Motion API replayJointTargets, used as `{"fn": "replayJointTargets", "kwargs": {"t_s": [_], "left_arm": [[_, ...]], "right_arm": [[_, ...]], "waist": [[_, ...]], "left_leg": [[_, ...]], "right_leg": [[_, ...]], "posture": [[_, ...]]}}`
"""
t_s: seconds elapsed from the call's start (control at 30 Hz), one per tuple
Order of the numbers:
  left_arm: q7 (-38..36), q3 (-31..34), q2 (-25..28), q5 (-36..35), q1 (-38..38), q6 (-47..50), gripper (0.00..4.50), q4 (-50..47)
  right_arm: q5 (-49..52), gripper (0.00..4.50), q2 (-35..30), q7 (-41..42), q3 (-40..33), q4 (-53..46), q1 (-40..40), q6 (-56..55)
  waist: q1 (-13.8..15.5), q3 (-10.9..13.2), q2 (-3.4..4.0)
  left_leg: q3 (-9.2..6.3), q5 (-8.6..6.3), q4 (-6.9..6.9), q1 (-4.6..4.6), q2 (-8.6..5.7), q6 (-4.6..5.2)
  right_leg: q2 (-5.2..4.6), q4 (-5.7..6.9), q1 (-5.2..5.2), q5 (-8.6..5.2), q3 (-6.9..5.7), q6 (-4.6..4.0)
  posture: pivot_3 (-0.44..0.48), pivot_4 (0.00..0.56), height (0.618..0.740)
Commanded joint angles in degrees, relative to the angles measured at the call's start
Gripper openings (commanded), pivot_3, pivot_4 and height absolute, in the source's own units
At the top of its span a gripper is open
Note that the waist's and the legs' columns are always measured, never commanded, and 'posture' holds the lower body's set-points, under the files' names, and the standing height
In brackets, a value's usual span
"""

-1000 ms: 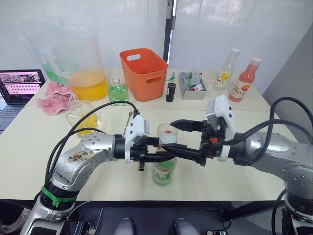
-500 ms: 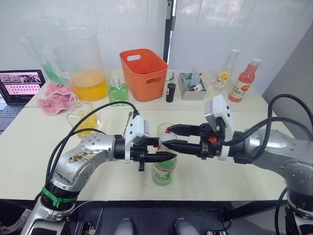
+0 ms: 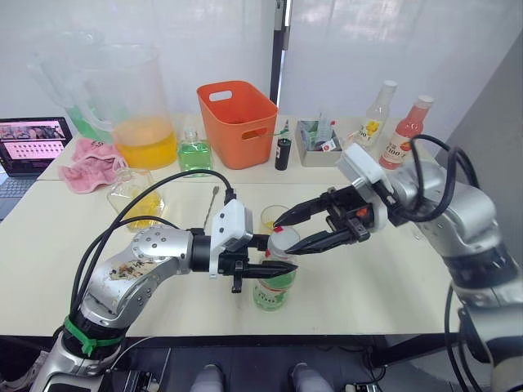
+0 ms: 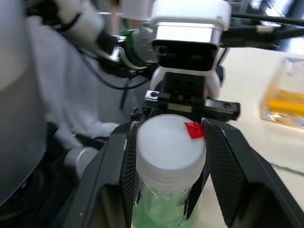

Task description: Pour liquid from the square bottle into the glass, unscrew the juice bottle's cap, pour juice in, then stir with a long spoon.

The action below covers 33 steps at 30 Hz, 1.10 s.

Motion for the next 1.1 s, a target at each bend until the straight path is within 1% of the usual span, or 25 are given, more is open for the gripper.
{"fn": "replayJointTargets", "kwargs": {"t_s": [0.03,0.07,0.17,0.23,0.33,0.43,0.53,0.6,0.73,0.8,0.93,1.0,1.1], "left_arm": [[1.5,1.5,1.0,0.0,1.0,1.5,1.41,0.0],[1.7,1.6,1.1,-0.2,1.2,1.7,1.41,-0.3],[2.2,2.0,1.3,-0.5,1.6,2.1,1.41,-0.9],[2.7,2.2,1.3,-0.8,2.0,2.3,1.41,-1.4],[3.4,2.4,1.2,-1.1,2.5,2.6,1.41,-2.0],[3.9,2.4,1.0,-1.5,2.6,2.8,1.41,-2.3],[4.1,2.3,0.8,-1.8,2.7,2.9,1.41,-2.4],[4.1,2.3,0.7,-2.0,2.7,2.9,1.41,-2.4],[4.1,2.0,0.5,-2.3,2.5,2.9,1.41,-2.1],[4.2,2.0,0.5,-2.3,2.5,2.9,1.41,-2.1],[4.2,1.8,-0.1,-2.4,2.5,2.5,1.41,-1.5],[4.2,1.9,-0.2,-2.4,2.6,2.4,1.41,-1.3],[3.6,1.8,-0.6,-2.0,2.5,1.6,1.41,0.1]], "right_arm": [[-1.4,1.6,-1.0,5.0,8.0,5.1,-3.7,-7.7],[-1.1,1.46,-0.8,5.0,10.0,7.1,-5.6,-9.6],[0.5,0.52,-0.2,5.0,14.9,11.1,-10.5,-13.3],[1.5,0.52,0.0,5.0,17.0,12.8,-12.8,-14.6],[3.6,0.52,-0.6,5.0,18.8,13.4,-14.5,-14.8],[7.1,1.34,-2.4,5.0,18.2,12.0,-15.0,-12.3],[9.6,2.36,-4.2,5.0,16.4,10.5,-15.0,-9.6],[11.6,3.07,-5.2,5.0,14.1,9.1,-14.5,-6.7],[12.8,4.39,-6.0,5.0,6.6,6.1,-11.7,0.0],[12.1,4.46,-5.6,5.0,4.4,5.2,-10.8,2.1],[13.6,4.46,-9.4,-11.6,-6.5,-9.7,3.2,8.4],[14.0,4.46,-9.0,-15.9,-9.4,-13.3,6.0,11.1],[16.4,4.46,-7.8,-28.0,-14.0,-20.1,10.9,16.4]], "waist": [[0.0,0.0,0.01],[0.0,0.0,0.0],[-0.3,0.0,0.0],[-0.7,0.0,0.0],[-1.2,0.0,0.0],[-1.2,0.0,0.01],[-1.1,0.0,0.01],[-1.0,0.0,0.02],[-0.9,0.0,0.01],[-0.8,0.0,0.02],[0.2,0.0,-0.01],[0.2,0.0,0.01],[0.1,0.0,0.02]], "left_leg": [[0.0,0.0,-0.02,0.0,0.0,0.0],[0.0,0.0,-0.03,0.0,0.0,0.0],[0.0,0.0,-0.05,0.03,0.03,0.0],[0.0,0.0,-0.01,0.09,0.04,-0.01],[0.0,0.01,0.04,0.12,0.04,-0.02],[-0.01,0.02,0.03,0.12,0.04,-0.01],[0.0,0.02,0.02,0.07,0.03,0.0],[0.0,0.02,0.0,0.03,0.03,0.0],[-0.01,0.02,-0.05,0.01,0.02,0.0],[-0.01,0.02,-0.02,0.01,0.02,0.0],[-0.03,0.02,-0.03,0.0,0.01,0.0],[0.0,0.02,-0.02,-0.08,-0.01,-0.01],[0.04,0.02,-0.01,-0.03,-0.01,0.0]], "right_leg": [[0.0,0.0,0.0,0.02,0.0,0.05],[0.0,0.01,-0.02,0.03,0.0,0.05],[0.01,0.02,-0.03,0.01,-0.02,0.01],[0.01,0.07,0.01,-0.08,-0.02,-0.19],[0.01,0.13,0.01,-0.03,-0.02,-0.24],[0.01,0.16,0.0,-0.02,-0.01,-0.26],[0.01,0.16,-0.05,-0.03,-0.01,-0.26],[0.01,0.15,-0.09,-0.04,0.0,-0.25],[0.01,0.15,-0.1,-0.06,-0.01,-0.17],[0.01,0.15,-0.09,-0.07,-0.01,-0.17],[0.01,0.11,-0.06,-0.12,-0.03,-0.14],[-0.01,0.1,-0.13,-0.11,0.02,-0.14],[0.0,0.15,-0.15,-0.04,0.06,-0.06]], "posture": [[0.0,0.15,0.74],[0.0,0.15,0.74],[0.0,0.15,0.74],[0.0,0.15,0.74],[0.0,0.15,0.74],[0.0,0.15,0.74],[0.0,0.15,0.74],[0.0,0.15,0.74],[0.0,0.15,0.74],[0.0,0.15,0.74],[0.0,0.15,0.74],[0.0,0.15,0.74],[0.0,0.15,0.74]]}}
